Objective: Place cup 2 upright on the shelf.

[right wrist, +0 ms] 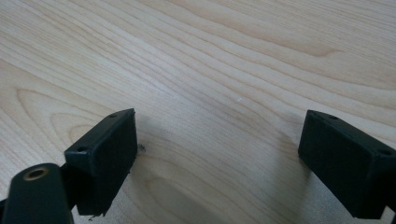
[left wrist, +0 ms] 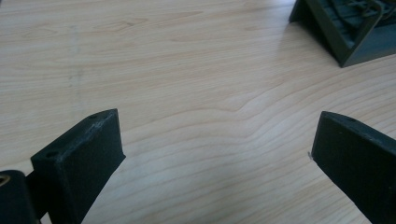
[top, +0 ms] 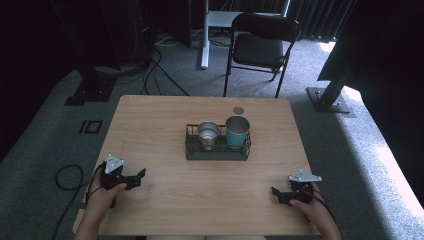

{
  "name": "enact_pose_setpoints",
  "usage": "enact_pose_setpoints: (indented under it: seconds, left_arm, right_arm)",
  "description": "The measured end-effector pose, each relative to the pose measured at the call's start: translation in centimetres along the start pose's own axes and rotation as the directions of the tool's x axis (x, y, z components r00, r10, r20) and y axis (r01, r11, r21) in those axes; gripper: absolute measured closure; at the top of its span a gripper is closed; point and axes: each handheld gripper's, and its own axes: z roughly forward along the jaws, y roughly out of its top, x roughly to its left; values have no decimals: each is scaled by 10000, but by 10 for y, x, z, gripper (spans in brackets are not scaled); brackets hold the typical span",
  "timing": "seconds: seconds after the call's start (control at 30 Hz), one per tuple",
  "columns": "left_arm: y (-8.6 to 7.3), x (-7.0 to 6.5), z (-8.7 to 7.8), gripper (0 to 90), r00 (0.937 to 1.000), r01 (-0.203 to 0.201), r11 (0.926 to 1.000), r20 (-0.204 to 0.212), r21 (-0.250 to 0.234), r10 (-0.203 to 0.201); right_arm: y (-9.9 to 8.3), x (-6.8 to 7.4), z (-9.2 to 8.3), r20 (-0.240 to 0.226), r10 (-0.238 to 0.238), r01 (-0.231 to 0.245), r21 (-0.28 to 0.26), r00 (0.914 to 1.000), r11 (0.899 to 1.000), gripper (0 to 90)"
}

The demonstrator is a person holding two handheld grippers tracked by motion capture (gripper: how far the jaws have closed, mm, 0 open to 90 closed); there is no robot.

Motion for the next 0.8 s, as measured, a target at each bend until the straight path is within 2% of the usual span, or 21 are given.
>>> enact_pose_setpoints:
  seconds: [0.17, 0.27, 0.3, 0.33, 0.43, 0.57, 0.63, 0.7, 0.8]
  left_arm:
    - [-10, 0, -4, 27, 9985, 226, 9996, -499, 197, -216]
    - [-12, 0, -4, 28, 9976, 318, 9991, -629, 277, -300]
    - [-14, 0, -5, 28, 9950, 410, 9984, -925, 393, -373]
    - [-14, 0, -5, 28, 9950, 410, 9984, -925, 393, -373]
    - [-16, 0, -7, 28, 9897, 429, 9970, -1394, 637, -336]
    - [-17, 0, -8, 28, 9855, 595, 9960, -1626, 670, -480]
    - [-19, 0, -8, 28, 9806, 719, 9951, -1872, 679, -581]
    - [-22, 3, -8, 28, 9754, 1017, 9924, -2029, 699, -857]
    - [-23, 4, -8, 28, 9718, 1140, 9911, -2148, 689, -968]
  right_arm:
    - [0, 0, 0, 1, 2, -2, -9, 10000, 10000, 113]
    - [0, 0, 0, 0, 2, -2, -9, 10000, 10000, 113]
    - [0, 0, 0, 0, 1, -1, -10, 10000, 10000, 114]
    - [0, 0, 0, 0, 1, -1, -10, 10000, 10000, 114]
    - [0, 0, 0, 2, -1, 1, -11, 10000, 10000, 114]
    - [0, 0, 0, 3, 0, 0, -13, 10000, 10000, 113]
    - [0, 0, 0, 5, 0, 0, -13, 10000, 10000, 113]
    - [0, 0, 0, 5, 0, 0, -12, 10000, 10000, 113]
    - [0, 0, 0, 4, 1, -1, -12, 10000, 10000, 114]
